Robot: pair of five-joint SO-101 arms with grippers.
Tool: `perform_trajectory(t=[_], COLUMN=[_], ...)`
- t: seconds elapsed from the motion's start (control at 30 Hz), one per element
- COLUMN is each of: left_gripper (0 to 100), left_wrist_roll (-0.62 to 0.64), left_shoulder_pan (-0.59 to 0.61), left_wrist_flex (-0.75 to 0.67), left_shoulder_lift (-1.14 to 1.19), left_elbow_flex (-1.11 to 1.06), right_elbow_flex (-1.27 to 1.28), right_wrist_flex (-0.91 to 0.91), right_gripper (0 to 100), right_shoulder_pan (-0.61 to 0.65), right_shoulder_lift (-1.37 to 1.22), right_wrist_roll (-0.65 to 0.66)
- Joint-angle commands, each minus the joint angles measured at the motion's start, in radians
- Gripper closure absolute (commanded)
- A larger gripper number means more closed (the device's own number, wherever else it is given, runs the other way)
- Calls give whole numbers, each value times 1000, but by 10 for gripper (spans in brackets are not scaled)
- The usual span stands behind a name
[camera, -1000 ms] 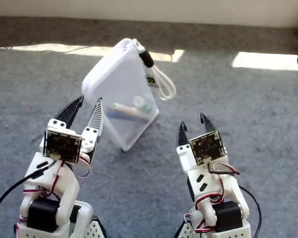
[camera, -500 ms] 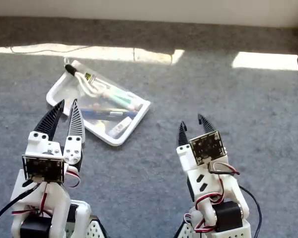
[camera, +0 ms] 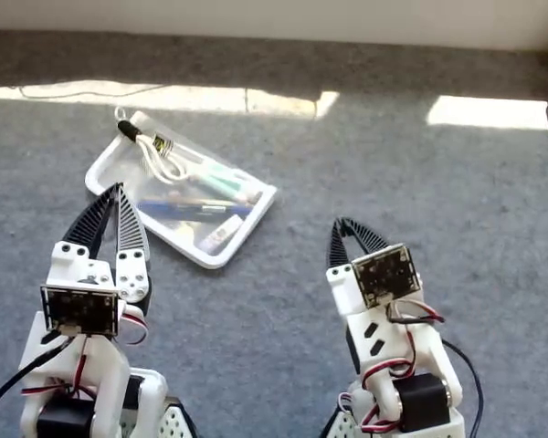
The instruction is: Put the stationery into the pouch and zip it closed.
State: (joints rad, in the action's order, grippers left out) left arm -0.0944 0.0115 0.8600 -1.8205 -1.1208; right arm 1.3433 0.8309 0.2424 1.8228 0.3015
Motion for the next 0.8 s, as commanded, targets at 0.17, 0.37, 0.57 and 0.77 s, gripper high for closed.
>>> perform_trajectory(t=[0.17,0.37,0.57,0.77], left_gripper=[993,993,993,993], left_wrist_roll=[5,3,3,3], left_shoulder_pan=[25,27,25,27], left_wrist_flex=[9,5,5,3], left_shoulder_lift=[1,1,1,1], left_elbow_flex=[-156,-292,-401,-522], right_elbow_flex=[-24,150,305,417], right_wrist_flex=[-28,-33,-35,-35], right_gripper=[985,985,986,987], right_shoulder_pan=[2,-22,-27,-25], right_shoulder_lift=[13,13,13,13], right_wrist_roll=[-41,-267,-284,-287])
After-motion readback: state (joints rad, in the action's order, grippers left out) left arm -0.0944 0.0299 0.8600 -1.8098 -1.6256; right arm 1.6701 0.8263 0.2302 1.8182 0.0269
